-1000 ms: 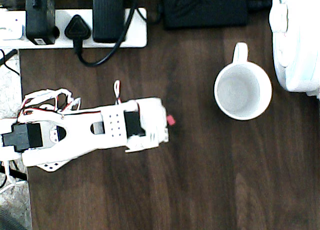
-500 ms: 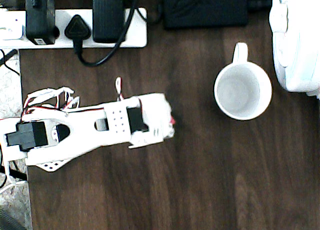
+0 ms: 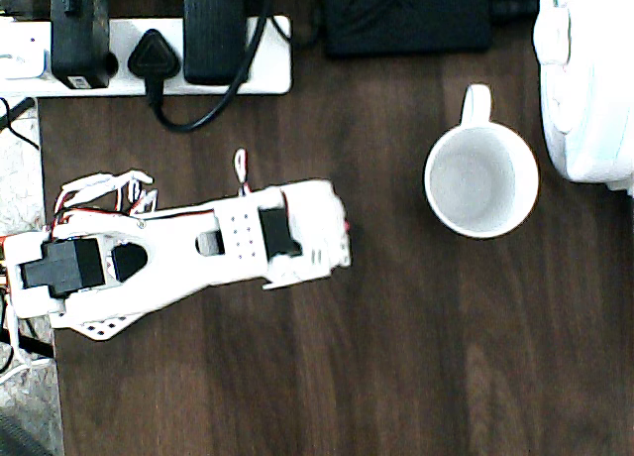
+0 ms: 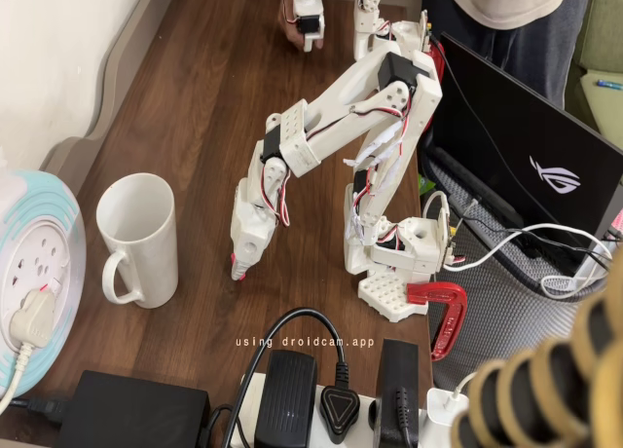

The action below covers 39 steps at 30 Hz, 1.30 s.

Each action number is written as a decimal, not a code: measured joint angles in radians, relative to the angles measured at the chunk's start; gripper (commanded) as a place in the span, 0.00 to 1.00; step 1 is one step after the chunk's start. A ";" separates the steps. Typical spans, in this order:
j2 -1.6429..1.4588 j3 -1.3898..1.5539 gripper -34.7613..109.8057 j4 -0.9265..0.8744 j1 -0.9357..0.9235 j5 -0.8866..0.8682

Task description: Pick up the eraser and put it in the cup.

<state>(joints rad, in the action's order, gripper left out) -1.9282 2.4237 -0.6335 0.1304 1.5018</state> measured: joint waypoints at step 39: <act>0.256 -0.733 0.38 -0.064 0.038 -0.051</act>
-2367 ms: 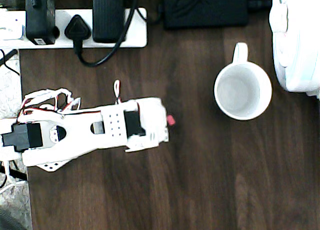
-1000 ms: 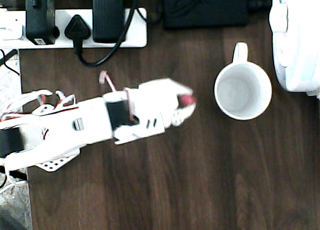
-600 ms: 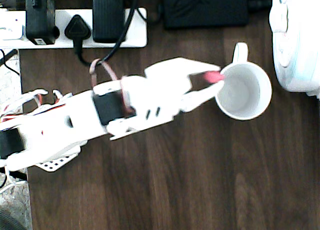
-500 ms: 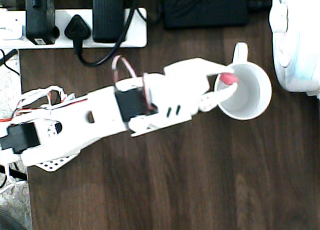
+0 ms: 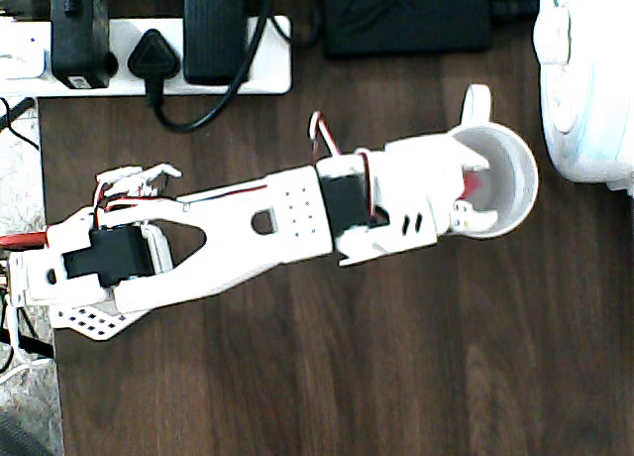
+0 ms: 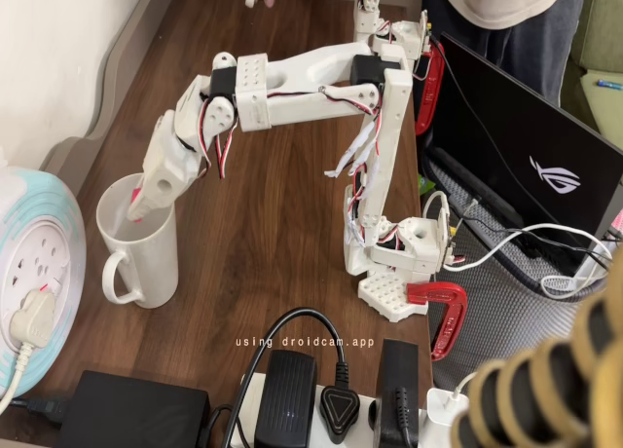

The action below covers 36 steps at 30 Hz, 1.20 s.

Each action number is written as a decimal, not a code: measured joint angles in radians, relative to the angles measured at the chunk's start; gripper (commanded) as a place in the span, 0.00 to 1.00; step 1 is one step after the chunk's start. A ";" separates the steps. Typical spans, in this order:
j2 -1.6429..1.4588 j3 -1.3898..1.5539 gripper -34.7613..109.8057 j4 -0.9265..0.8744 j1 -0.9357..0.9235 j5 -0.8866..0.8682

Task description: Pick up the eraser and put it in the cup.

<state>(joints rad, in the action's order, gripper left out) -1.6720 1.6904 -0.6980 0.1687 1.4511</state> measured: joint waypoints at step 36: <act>-1.617 1.347 0.25 -0.173 -0.146 0.014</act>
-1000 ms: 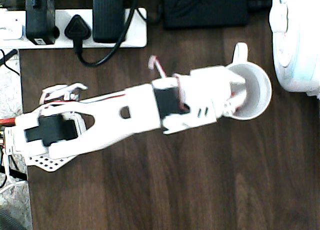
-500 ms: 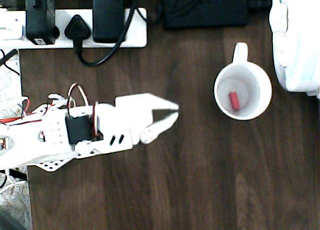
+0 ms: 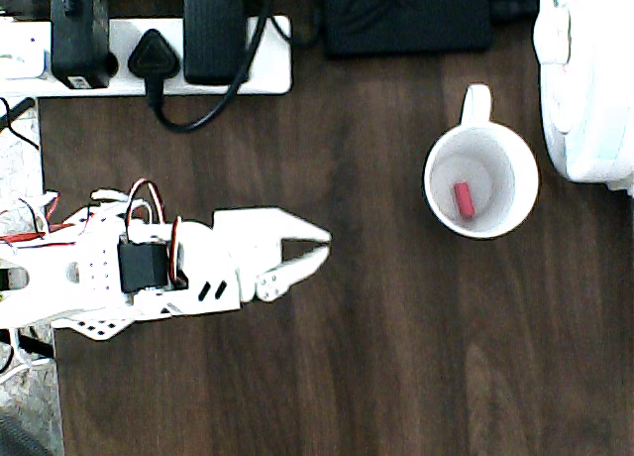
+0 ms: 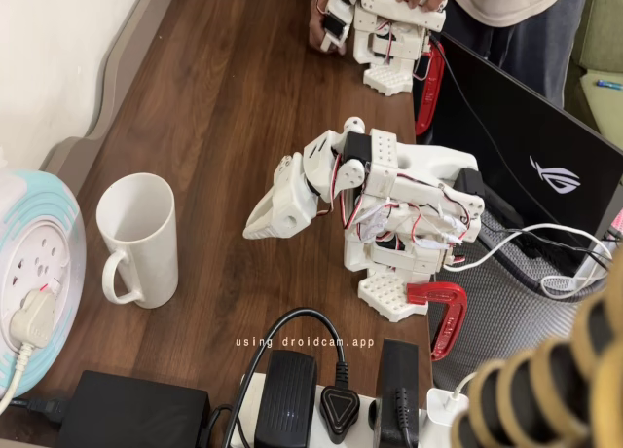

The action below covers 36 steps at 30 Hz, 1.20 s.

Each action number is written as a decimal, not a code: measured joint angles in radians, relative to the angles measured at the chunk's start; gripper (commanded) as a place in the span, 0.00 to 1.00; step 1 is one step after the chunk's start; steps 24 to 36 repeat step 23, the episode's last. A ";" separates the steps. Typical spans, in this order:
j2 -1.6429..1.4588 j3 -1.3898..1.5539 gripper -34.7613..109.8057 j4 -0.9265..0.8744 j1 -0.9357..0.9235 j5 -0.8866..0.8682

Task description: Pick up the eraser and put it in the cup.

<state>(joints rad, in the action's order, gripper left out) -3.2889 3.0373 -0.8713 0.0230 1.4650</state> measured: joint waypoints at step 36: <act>0.000 0.000 0.26 0.000 -0.017 0.002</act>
